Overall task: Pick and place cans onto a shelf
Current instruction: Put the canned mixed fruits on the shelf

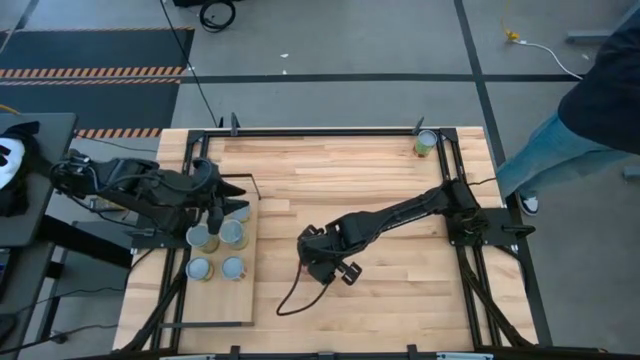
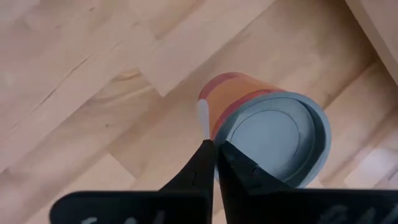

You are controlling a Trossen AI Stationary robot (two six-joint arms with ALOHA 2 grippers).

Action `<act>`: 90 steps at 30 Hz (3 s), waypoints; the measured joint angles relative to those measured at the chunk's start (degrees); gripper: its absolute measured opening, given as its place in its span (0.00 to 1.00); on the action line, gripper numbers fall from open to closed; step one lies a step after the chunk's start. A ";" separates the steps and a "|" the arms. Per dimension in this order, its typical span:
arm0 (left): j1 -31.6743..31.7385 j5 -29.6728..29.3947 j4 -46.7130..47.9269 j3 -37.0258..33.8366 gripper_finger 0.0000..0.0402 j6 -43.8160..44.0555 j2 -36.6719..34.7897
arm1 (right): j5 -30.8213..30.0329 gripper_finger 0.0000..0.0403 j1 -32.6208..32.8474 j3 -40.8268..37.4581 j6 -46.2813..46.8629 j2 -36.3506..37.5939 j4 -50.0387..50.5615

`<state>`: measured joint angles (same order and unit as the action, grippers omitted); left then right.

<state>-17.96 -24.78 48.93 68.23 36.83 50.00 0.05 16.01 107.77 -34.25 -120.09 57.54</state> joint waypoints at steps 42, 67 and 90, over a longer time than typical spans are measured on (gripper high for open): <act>-4.83 8.44 -4.83 -0.04 0.59 3.71 18.07 | -0.27 0.39 -9.93 -1.75 23.96 19.18 16.43; -13.98 4.54 -3.33 31.68 0.44 36.23 49.12 | -2.01 0.38 -14.16 -1.77 31.89 41.16 28.00; -8.15 14.48 17.62 31.63 0.62 57.45 62.89 | -2.05 0.38 -14.10 -1.79 40.33 46.18 30.08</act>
<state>-26.11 -10.30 66.55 99.85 94.28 112.89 -2.00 1.91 105.97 6.09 -73.91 87.61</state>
